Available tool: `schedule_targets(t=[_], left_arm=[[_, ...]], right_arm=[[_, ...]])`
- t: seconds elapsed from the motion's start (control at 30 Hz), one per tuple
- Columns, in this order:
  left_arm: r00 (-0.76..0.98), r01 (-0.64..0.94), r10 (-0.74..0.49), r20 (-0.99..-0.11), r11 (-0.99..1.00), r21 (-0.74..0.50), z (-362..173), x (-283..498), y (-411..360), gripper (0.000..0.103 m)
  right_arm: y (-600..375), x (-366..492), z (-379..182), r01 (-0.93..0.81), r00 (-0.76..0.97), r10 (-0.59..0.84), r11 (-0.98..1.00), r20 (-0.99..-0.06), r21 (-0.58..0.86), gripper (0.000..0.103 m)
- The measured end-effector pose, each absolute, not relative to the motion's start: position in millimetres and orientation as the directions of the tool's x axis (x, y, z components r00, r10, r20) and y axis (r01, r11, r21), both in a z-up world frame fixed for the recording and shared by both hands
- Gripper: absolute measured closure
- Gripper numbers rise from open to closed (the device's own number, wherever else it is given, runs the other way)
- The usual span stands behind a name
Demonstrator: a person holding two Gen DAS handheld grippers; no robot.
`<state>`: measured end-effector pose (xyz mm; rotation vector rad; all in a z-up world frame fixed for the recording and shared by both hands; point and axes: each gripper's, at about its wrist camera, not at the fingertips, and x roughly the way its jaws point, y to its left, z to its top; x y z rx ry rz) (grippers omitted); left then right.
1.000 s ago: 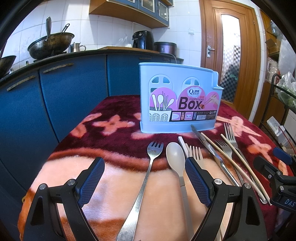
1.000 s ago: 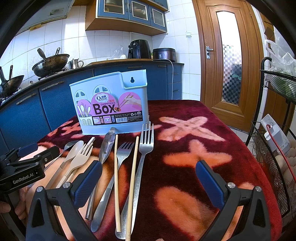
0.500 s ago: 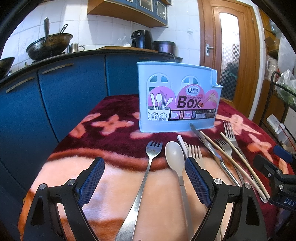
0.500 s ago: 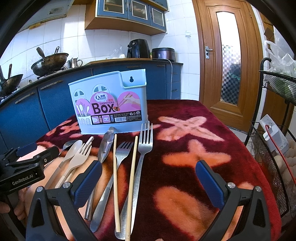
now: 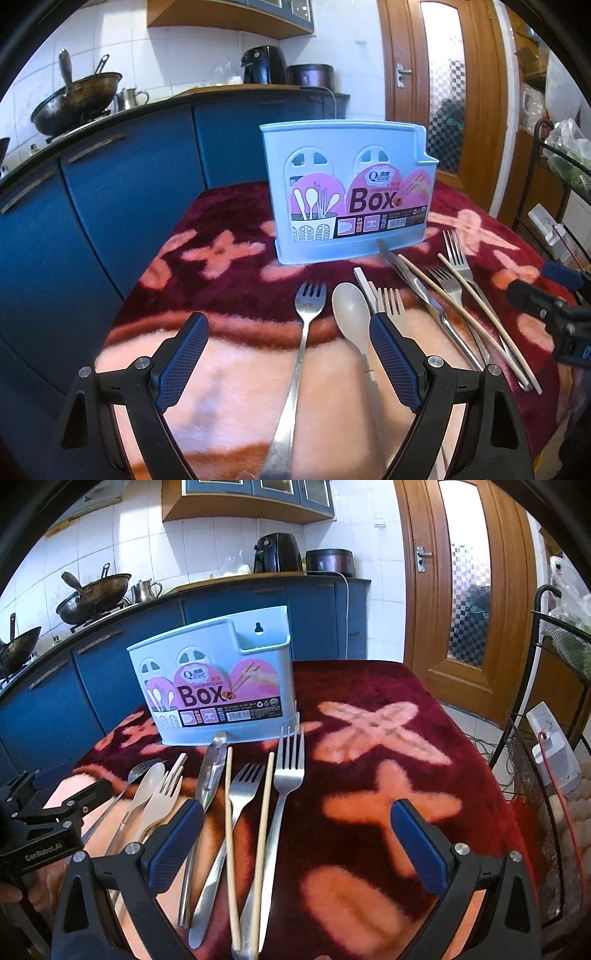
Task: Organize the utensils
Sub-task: 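Lower the right tool and grasp a silver fork while the left tool grasps another silver fork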
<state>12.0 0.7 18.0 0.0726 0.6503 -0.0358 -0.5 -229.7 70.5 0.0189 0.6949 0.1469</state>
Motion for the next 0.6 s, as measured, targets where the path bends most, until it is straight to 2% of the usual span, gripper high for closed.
schedule_targets(t=[0.1, 0.37, 0.43, 0.6], left_arm=[[0.77, 0.059, -0.017, -0.637, 0.997, 0.045, 18.2, 20.3, 6.8, 0.014], [0.718, 0.076, -0.002, -0.696, 0.994, 0.076, 8.3, 43.1, 12.2, 0.014], [0.703, 0.085, -0.006, -0.711, 0.994, 0.075, 5.5, 49.1, 11.9, 0.015], [0.648, 0.132, -0.059, -0.759, 0.991, 0.035, -2.8, 63.3, 9.8, 0.027]], right_arm=[[-234.2, 8.7, 75.1, -0.127, 0.739, 0.133, 0.99, -0.661, 0.057, 0.003], [-244.1, 40.5, 71.4, -0.136, 0.631, 0.163, 0.986, -0.759, 0.099, 0.022], [-244.3, 47.9, 66.9, -0.14, 0.603, 0.181, 0.983, -0.777, 0.12, 0.022], [-241.6, 61.4, 56.8, -0.153, 0.54, 0.207, 0.977, -0.816, 0.147, 0.023]])
